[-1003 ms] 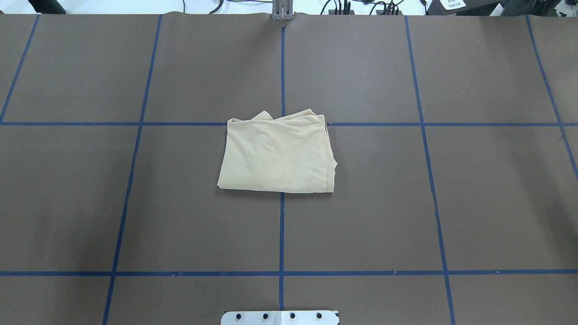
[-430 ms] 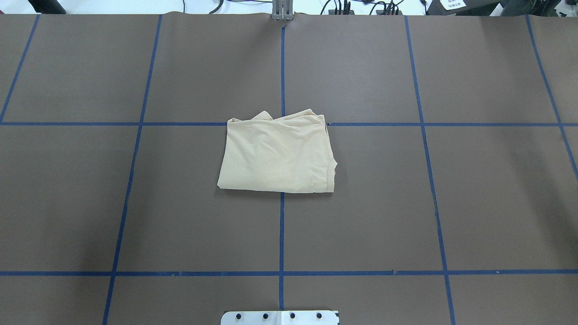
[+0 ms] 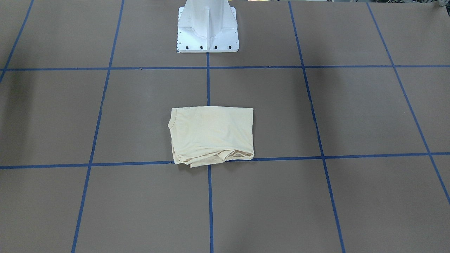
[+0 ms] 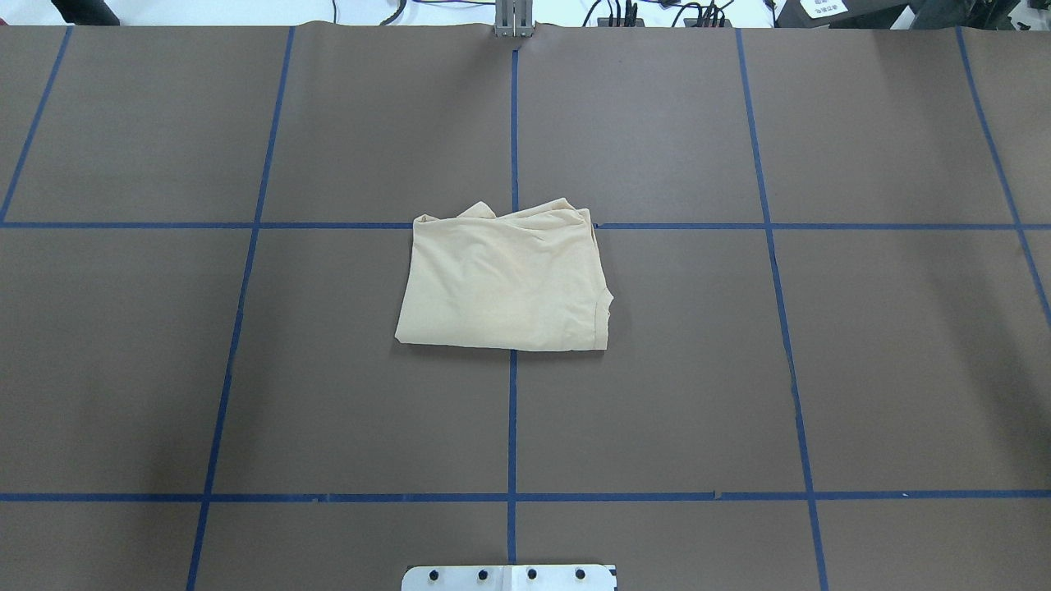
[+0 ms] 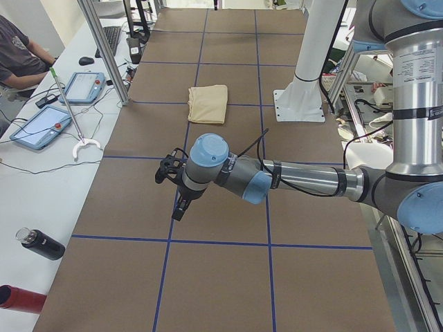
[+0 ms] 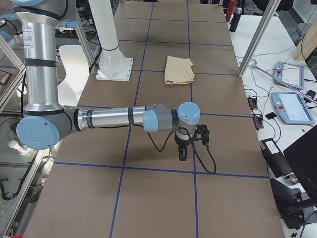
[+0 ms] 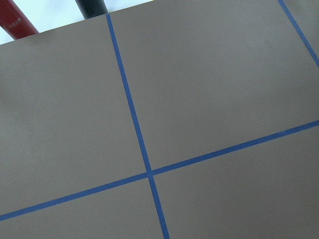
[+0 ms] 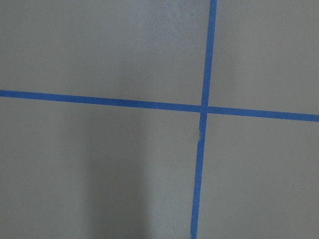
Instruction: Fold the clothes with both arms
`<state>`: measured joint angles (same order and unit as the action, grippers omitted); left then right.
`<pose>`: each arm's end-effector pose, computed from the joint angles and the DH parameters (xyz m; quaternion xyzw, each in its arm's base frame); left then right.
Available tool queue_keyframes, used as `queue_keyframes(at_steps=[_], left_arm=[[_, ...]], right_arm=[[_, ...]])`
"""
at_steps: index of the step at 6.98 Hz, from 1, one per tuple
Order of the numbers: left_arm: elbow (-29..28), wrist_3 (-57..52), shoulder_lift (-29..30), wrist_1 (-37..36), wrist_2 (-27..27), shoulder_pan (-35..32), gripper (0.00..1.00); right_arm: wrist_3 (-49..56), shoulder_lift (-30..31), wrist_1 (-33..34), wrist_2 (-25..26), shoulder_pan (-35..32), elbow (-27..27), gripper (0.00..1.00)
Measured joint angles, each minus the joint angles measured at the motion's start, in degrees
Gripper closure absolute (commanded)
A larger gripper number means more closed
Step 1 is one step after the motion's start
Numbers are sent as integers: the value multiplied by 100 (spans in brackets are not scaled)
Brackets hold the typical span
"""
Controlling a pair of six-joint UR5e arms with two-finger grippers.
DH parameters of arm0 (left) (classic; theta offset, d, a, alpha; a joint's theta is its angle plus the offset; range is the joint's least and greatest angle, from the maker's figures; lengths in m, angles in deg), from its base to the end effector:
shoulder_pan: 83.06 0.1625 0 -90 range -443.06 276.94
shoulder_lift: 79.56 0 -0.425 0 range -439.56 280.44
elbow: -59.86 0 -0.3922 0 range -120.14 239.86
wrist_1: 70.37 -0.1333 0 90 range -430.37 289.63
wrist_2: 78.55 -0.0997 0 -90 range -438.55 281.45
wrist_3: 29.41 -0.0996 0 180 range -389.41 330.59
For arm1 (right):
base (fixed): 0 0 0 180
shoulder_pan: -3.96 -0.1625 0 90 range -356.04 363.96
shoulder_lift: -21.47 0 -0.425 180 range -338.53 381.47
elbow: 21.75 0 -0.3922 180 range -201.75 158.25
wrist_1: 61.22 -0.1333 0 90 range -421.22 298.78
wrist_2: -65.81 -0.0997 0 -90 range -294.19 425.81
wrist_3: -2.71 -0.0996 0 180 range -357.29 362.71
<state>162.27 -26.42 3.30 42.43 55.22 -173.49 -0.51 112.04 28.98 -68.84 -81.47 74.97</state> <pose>-0.0678 -0.4590 0.5647 0.2169 0.3666 0.0635 0.9025 0.0239 -0.4957 0.6056 0.0221 -0.3817 -0.0306 0.9235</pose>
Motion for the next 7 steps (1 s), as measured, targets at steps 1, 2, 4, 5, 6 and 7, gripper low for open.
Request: queue_keyframes(at_steps=[1, 2, 4, 5, 6, 7], left_arm=[[2, 0, -21, 6, 0, 4, 0], [4, -2, -28, 10, 4, 7, 0], [-6, -8, -32, 16, 151, 11, 0], [-16, -8, -32, 16, 207, 14, 0], [-24, -7, -33, 14, 227, 15, 0], [-28, -5, -33, 19, 234, 22, 0]], right_arm=[[-2, 3, -29, 0, 0, 5, 0], [-3, 3, -40, 0, 0, 23, 0], [-9, -8, -51, 0, 0, 44, 0], [-11, -11, -53, 0, 0, 48, 0], [-10, -12, -54, -2, 0, 46, 0], [-7, -15, -54, -6, 1, 46, 0]])
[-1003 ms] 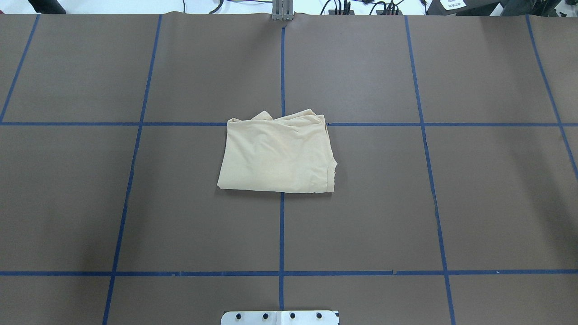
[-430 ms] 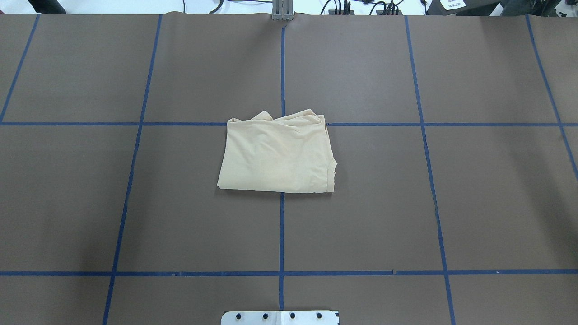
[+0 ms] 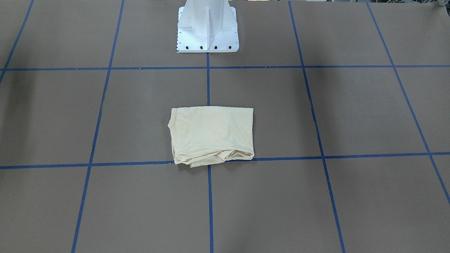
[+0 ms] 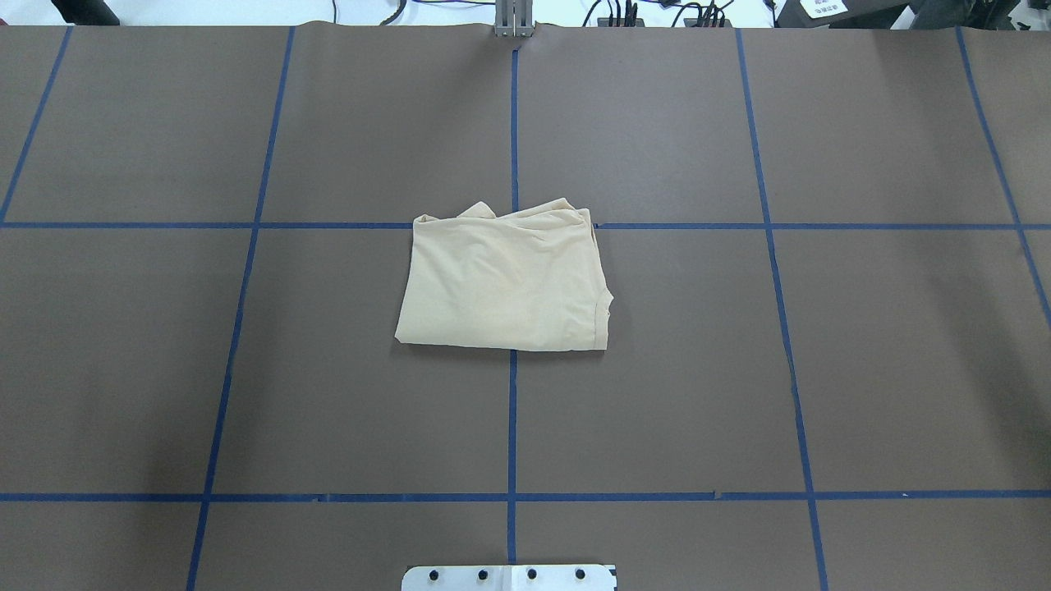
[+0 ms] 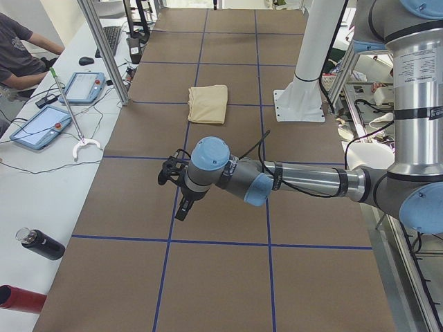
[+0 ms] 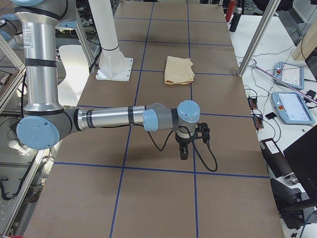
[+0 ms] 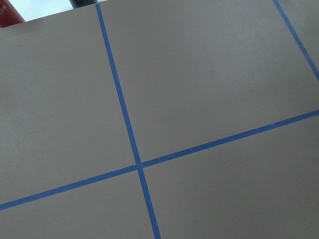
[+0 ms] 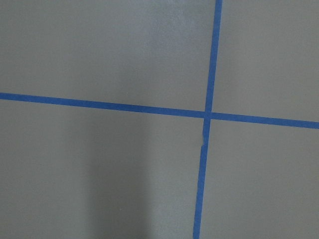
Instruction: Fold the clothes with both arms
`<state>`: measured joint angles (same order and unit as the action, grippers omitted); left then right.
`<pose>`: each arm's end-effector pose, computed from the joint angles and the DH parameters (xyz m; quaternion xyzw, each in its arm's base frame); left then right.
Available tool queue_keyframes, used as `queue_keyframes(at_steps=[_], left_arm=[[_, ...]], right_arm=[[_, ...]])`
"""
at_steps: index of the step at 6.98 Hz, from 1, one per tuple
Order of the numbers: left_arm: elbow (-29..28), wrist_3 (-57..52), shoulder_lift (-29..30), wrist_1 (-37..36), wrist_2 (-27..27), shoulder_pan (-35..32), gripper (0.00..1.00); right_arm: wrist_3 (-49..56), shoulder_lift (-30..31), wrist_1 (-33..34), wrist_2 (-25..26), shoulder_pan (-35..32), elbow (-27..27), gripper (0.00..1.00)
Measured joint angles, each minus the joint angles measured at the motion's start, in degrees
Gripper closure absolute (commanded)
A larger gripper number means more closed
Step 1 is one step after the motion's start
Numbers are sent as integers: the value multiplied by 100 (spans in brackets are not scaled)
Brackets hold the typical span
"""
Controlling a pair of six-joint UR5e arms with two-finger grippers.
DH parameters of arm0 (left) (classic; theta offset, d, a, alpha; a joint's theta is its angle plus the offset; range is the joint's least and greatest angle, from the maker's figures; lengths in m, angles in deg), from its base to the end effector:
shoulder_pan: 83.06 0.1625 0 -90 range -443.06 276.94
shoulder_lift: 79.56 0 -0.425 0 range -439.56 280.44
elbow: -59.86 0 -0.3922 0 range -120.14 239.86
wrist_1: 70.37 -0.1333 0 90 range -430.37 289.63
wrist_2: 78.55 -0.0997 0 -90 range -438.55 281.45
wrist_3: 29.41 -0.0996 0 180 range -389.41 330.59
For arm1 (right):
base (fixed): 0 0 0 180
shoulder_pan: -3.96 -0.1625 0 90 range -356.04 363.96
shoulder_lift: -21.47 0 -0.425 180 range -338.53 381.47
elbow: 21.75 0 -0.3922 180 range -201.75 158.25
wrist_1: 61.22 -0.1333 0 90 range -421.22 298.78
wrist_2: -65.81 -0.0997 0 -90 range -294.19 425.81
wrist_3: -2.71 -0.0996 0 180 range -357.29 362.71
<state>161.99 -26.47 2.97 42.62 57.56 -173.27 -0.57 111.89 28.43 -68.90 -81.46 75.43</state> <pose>-0.0632 -0.4558 0.5669 0.2108 0.3854 0.0690 0.8957 0.0236 -0.4975 0.5992 0.0312 -0.3826 -0.0341 0.9227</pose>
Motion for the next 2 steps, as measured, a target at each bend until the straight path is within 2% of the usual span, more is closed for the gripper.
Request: queue_keyframes(at_steps=[2], left_arm=[[-4, -3, 5, -2, 3, 9, 0]], right_arm=[[3, -40, 0, 3, 6, 2, 0]])
